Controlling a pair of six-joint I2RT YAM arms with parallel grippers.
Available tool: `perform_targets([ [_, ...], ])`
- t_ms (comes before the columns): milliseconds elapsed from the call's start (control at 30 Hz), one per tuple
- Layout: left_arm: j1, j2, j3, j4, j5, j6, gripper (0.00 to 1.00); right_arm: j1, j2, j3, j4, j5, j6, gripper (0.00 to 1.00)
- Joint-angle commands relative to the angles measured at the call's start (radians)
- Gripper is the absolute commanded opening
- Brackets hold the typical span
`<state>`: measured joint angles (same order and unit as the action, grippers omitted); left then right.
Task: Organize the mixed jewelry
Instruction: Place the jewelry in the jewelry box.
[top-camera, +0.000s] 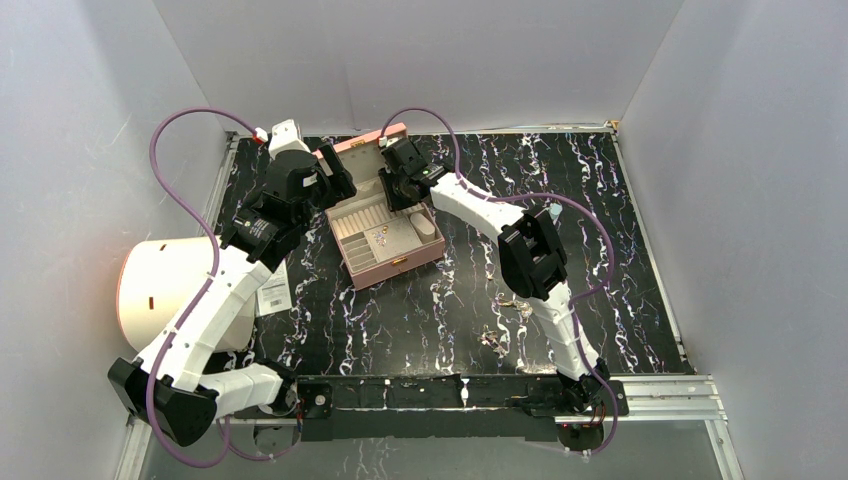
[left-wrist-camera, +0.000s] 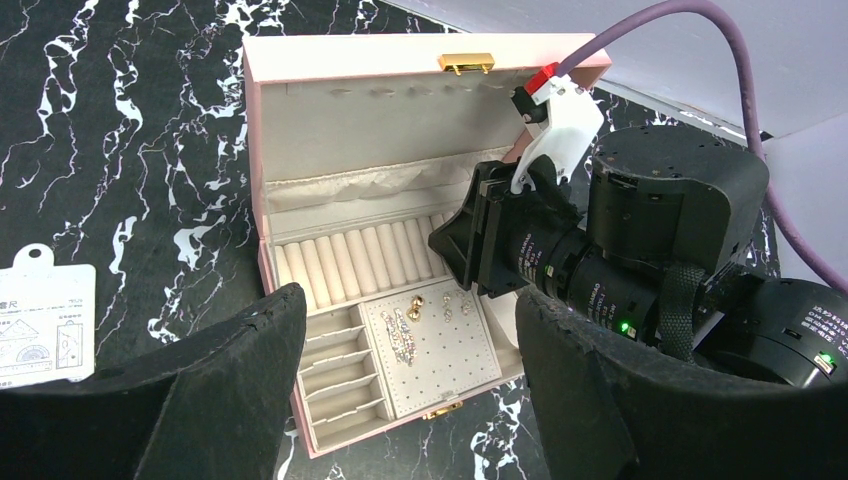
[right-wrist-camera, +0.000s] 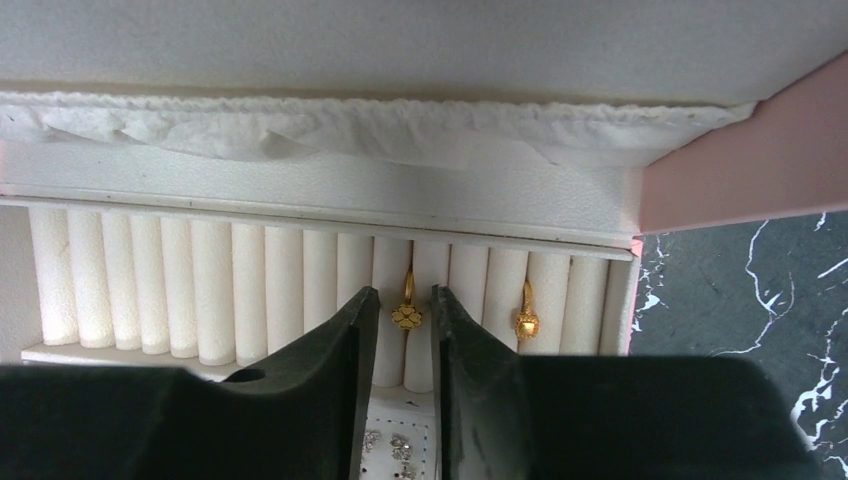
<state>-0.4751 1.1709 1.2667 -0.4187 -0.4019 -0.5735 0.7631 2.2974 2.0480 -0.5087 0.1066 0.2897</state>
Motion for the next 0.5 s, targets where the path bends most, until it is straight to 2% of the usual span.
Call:
perform_targets([
  [0,-0.003,-0.005,-0.009,0.019,-0.001,-0.009,0.74,-0.002,-0.026,0.020,0.004,0.013,0.006,0.28],
  [133,-0.003,-0.005,-0.011,0.020,0.004,-0.011,0.74,-0.002,-0.009,0.022,0.011,0.012,0.005,0.23],
  [467,-0.003,-0.004,-0.009,0.020,0.002,-0.010,0.74,-0.001,0.029,0.028,0.005,0.011,0.000,0.23],
])
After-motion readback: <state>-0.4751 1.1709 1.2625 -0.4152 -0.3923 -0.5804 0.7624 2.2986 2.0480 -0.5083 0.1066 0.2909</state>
